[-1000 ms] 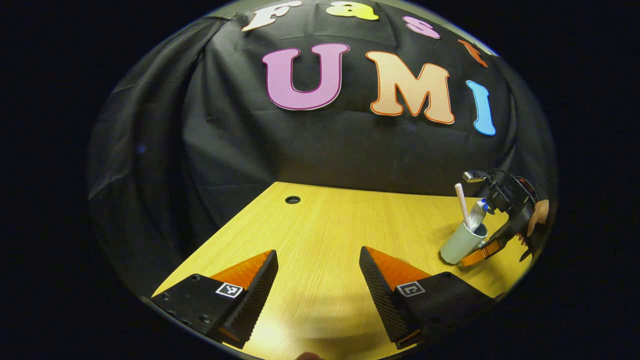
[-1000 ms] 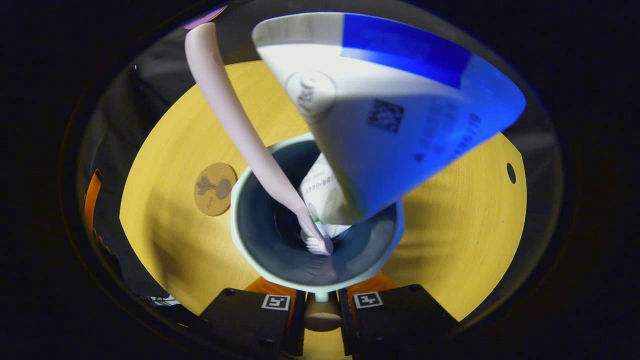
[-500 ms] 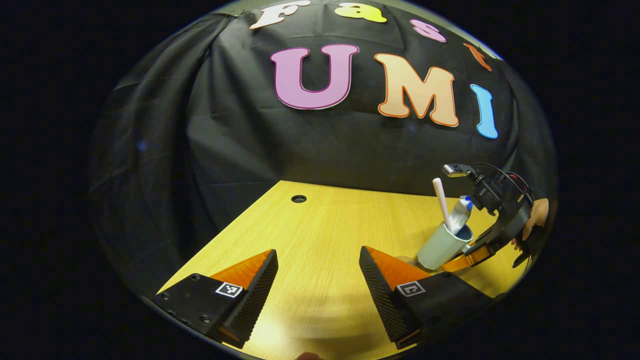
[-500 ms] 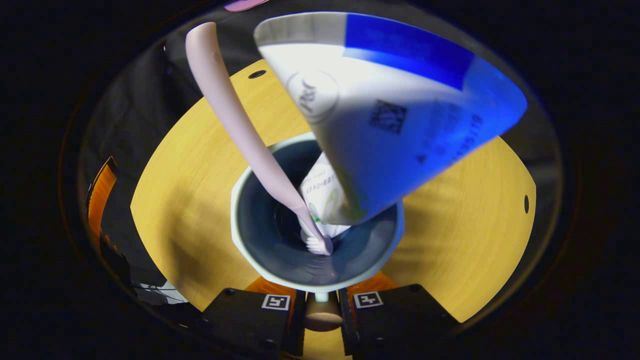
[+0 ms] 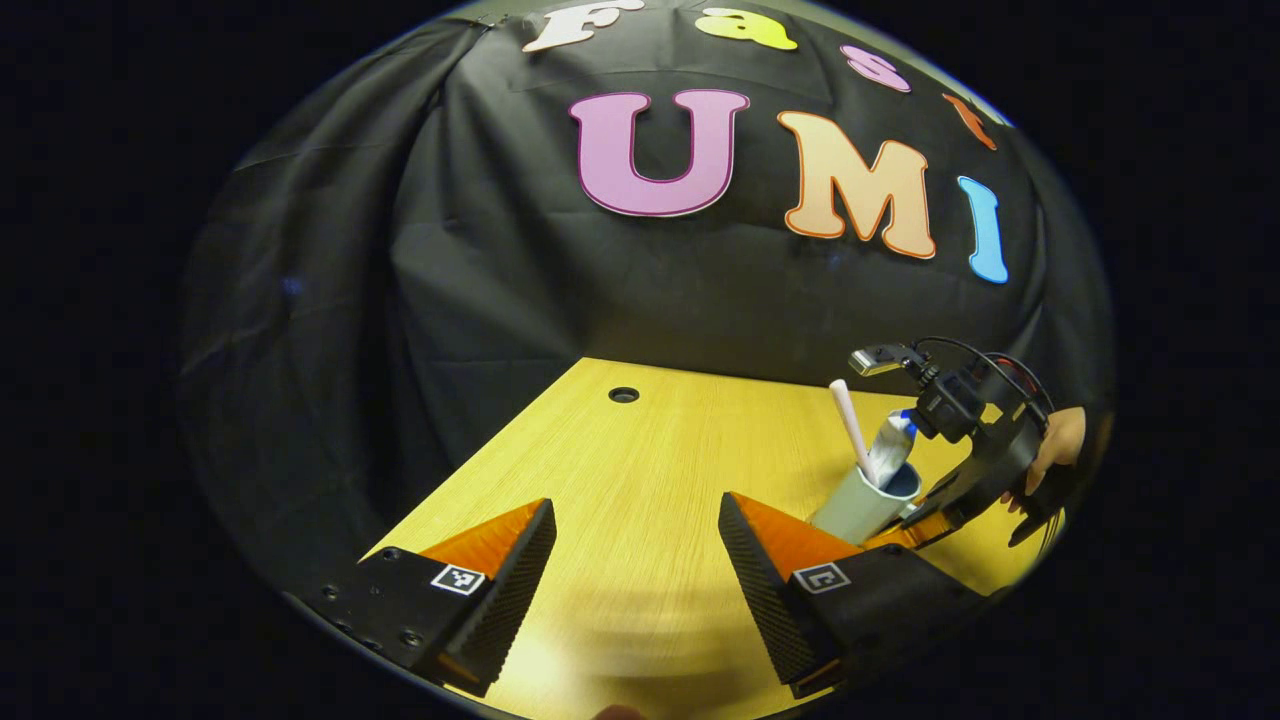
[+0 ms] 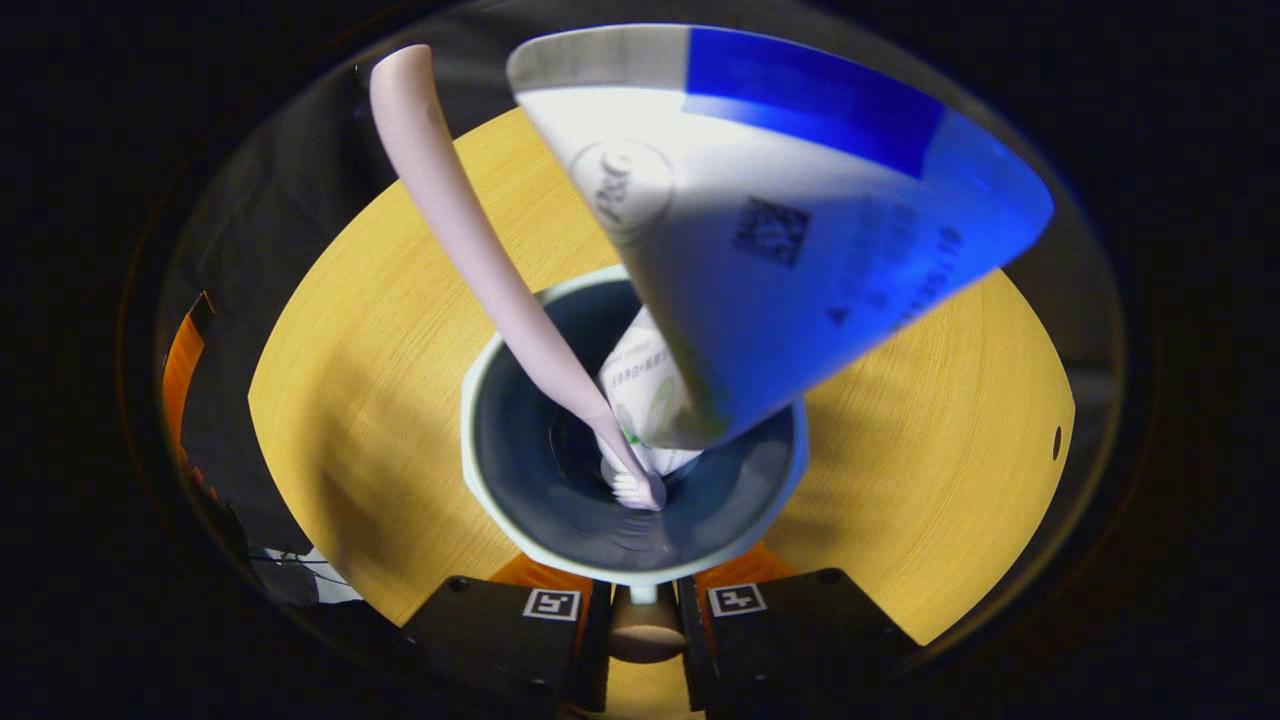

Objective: Put the toothbrush and toothpaste on the desktop into the cup, then pick up the cup and place it on the coaster on the desktop.

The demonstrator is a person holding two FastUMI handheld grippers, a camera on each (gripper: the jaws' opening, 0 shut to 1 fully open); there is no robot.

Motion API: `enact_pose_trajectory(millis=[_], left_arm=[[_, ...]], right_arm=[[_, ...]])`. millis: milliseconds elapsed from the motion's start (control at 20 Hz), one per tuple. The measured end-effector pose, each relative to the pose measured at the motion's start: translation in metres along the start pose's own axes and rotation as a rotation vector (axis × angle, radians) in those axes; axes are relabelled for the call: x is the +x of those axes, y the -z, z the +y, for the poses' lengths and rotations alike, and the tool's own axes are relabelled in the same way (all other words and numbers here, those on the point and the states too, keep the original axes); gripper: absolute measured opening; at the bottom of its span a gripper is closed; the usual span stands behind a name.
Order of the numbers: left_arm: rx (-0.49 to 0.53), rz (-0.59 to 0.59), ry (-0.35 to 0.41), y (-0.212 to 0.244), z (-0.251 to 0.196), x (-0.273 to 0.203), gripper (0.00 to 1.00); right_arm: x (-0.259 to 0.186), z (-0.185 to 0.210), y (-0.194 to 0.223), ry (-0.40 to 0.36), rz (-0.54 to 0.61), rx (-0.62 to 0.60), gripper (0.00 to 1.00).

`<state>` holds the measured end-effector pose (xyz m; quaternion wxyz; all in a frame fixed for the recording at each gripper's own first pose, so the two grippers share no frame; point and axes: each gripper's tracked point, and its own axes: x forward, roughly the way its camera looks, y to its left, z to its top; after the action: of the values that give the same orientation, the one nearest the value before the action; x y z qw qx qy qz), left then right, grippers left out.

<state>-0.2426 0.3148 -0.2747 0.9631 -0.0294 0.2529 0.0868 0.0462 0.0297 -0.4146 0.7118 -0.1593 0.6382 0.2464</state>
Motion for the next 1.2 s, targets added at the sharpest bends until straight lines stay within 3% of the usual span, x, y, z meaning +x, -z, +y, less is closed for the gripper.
enact_pose_trajectory(millis=[200, 400, 500, 600, 850, 1200], left_arm=[[0.017, -0.005, 0.023, -0.005, -0.01, 0.005, 0.95], [0.038, -0.023, 0.07, -0.015, -0.036, 0.01, 0.95], [0.042, -0.027, 0.101, -0.021, -0.053, 0.01, 0.95], [0.048, -0.029, 0.138, -0.026, -0.075, 0.013, 0.95], [0.049, -0.031, 0.219, -0.034, -0.127, 0.014, 0.95], [0.053, -0.064, 0.302, -0.053, -0.194, 0.001, 0.95]], right_arm=[[-0.011, 0.004, -0.001, -0.032, -0.03, 0.017, 0.36], [-0.037, 0.003, -0.001, -0.06, -0.114, 0.082, 0.91], [-0.053, -0.003, 0.001, -0.063, -0.182, 0.108, 0.96], [-0.071, -0.019, 0.002, -0.018, -0.251, 0.112, 0.99], [-0.117, -0.048, 0.012, 0.026, -0.411, 0.167, 0.99], [-0.204, -0.099, 0.024, 0.154, -0.723, 0.27, 0.96]])
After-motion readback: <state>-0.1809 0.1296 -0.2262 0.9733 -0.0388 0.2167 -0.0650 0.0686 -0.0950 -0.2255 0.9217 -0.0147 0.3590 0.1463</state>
